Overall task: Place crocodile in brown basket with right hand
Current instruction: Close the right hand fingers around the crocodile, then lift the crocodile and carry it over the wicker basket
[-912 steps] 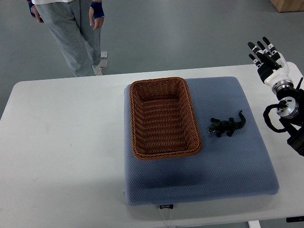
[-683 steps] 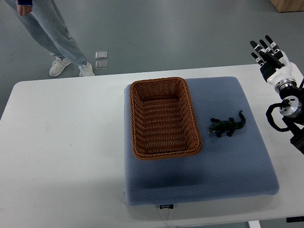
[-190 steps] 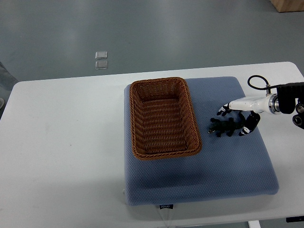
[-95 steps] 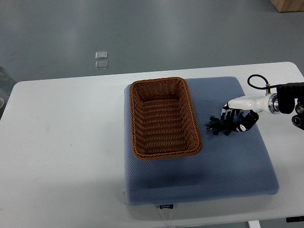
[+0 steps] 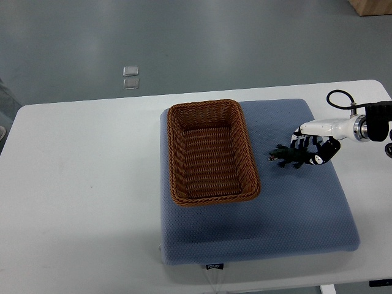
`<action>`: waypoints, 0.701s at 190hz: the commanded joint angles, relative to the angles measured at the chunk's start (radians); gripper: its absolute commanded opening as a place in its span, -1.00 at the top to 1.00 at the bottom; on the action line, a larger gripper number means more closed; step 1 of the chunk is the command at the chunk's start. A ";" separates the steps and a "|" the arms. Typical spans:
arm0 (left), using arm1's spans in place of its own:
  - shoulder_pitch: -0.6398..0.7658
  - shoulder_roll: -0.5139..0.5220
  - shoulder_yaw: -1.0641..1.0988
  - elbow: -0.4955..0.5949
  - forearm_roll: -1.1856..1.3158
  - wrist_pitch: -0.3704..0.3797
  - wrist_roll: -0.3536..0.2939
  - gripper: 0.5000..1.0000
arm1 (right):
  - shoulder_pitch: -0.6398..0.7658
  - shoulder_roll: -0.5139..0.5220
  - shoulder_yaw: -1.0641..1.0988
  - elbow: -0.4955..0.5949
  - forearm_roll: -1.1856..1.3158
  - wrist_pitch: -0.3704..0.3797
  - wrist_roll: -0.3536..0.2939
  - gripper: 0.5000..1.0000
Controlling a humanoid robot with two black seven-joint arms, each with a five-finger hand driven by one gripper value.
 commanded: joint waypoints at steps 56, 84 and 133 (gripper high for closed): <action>0.000 0.000 0.000 0.000 0.000 0.000 0.000 -1.00 | 0.032 -0.063 0.006 -0.014 0.029 0.002 -0.001 0.97; 0.000 0.000 0.000 0.000 0.000 0.000 0.000 -1.00 | 0.091 -0.067 0.007 -0.018 0.052 -0.003 -0.006 0.97; 0.000 0.000 0.002 0.000 0.000 0.000 0.000 -1.00 | 0.240 0.005 0.006 -0.009 0.067 0.006 -0.004 0.96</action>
